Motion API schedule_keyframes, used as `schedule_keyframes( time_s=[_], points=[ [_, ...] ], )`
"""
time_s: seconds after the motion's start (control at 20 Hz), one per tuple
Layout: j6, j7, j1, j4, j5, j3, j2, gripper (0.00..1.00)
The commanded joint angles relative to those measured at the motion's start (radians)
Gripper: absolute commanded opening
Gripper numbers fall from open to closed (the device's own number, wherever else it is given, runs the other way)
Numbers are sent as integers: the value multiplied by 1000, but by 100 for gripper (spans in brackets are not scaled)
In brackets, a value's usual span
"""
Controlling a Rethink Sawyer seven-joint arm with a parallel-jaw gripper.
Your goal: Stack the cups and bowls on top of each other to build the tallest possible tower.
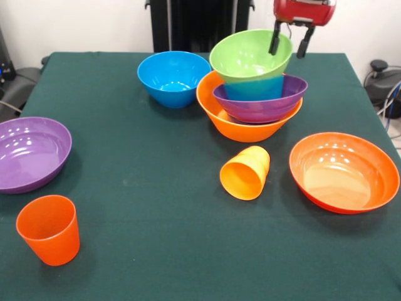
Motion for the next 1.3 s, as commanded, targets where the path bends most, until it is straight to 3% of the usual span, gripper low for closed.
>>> schedule_keyframes(
  time_s=[0.05, 0.55, 1.3],
  points=[
    [-14, 173, 19, -51, 49, 22, 56, 100],
    [17, 119, -20, -51, 64, 52, 25, 100],
    [308, 31, -79, -99, 107, 98, -140, 100]
  ],
)
